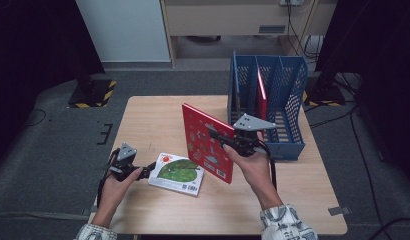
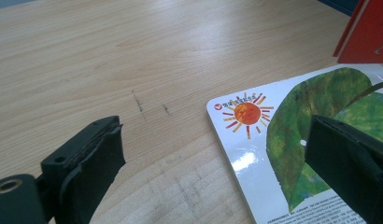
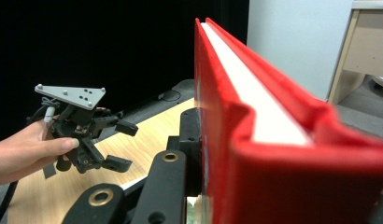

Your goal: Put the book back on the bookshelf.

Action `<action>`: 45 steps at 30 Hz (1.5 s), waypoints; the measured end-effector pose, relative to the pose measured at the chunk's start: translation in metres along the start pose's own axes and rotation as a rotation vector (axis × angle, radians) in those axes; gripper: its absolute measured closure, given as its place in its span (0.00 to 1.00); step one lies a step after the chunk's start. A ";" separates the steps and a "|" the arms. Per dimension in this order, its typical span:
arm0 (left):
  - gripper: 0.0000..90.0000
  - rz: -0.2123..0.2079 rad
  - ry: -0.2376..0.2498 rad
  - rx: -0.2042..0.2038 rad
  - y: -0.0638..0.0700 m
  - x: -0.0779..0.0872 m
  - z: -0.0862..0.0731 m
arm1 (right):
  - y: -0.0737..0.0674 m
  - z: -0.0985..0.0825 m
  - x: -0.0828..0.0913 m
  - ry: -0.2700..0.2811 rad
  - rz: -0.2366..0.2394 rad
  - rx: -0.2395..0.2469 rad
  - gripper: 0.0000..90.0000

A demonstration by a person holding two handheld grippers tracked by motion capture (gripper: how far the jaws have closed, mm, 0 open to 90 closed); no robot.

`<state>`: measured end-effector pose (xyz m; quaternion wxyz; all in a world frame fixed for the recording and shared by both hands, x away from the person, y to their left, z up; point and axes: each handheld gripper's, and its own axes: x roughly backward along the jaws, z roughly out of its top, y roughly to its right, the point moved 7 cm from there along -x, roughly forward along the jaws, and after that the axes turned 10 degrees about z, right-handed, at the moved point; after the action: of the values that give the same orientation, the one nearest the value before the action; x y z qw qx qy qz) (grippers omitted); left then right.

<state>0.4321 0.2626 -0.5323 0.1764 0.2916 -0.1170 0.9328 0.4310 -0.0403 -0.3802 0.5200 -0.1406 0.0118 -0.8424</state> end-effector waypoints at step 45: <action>0.04 0.019 -0.014 -0.025 0.002 -0.002 -0.003 | 0.010 -0.013 0.127 0.041 -0.143 -0.030 0.89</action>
<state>0.4317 0.2613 -0.5359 0.1702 0.2947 -0.1327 0.9309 0.3828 -0.1582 -0.3656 0.4561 -0.1315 0.0252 -0.8798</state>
